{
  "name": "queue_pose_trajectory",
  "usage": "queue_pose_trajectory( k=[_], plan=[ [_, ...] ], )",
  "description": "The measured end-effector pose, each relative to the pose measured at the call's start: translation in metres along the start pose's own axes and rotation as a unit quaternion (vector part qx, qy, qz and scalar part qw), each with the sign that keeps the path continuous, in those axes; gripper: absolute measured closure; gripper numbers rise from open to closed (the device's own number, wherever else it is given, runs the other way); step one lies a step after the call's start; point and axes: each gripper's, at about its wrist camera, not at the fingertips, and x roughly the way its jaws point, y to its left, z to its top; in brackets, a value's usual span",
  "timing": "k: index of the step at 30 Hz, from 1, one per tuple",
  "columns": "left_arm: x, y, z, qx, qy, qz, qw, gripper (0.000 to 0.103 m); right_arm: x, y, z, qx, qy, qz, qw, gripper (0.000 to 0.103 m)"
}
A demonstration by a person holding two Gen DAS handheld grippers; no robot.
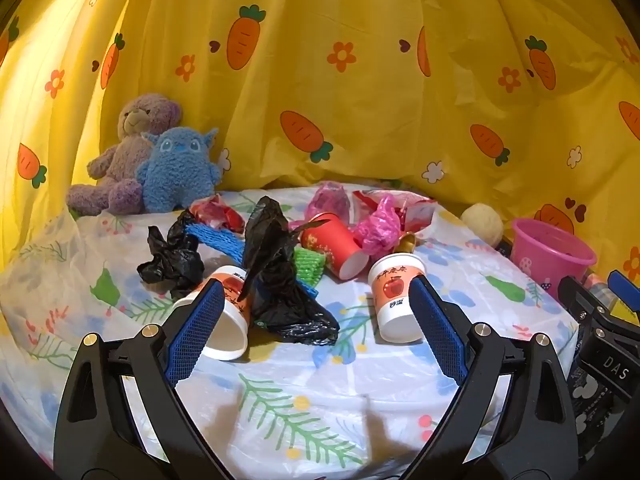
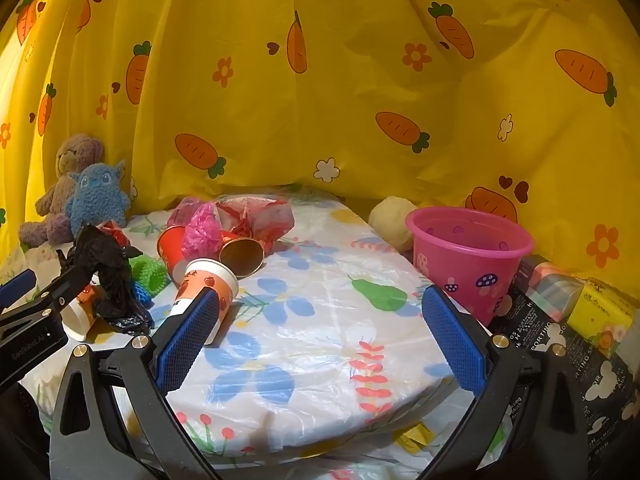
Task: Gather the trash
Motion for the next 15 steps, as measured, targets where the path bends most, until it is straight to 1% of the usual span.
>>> queue_pose_trajectory(
  k=[15],
  plan=[
    [0.0021, -0.0003, -0.0027, -0.001, 0.000, -0.002, 1.0000, 0.011, -0.0011, -0.0014, -0.0016, 0.003, -0.005, 0.000, 1.000, 0.005]
  ],
)
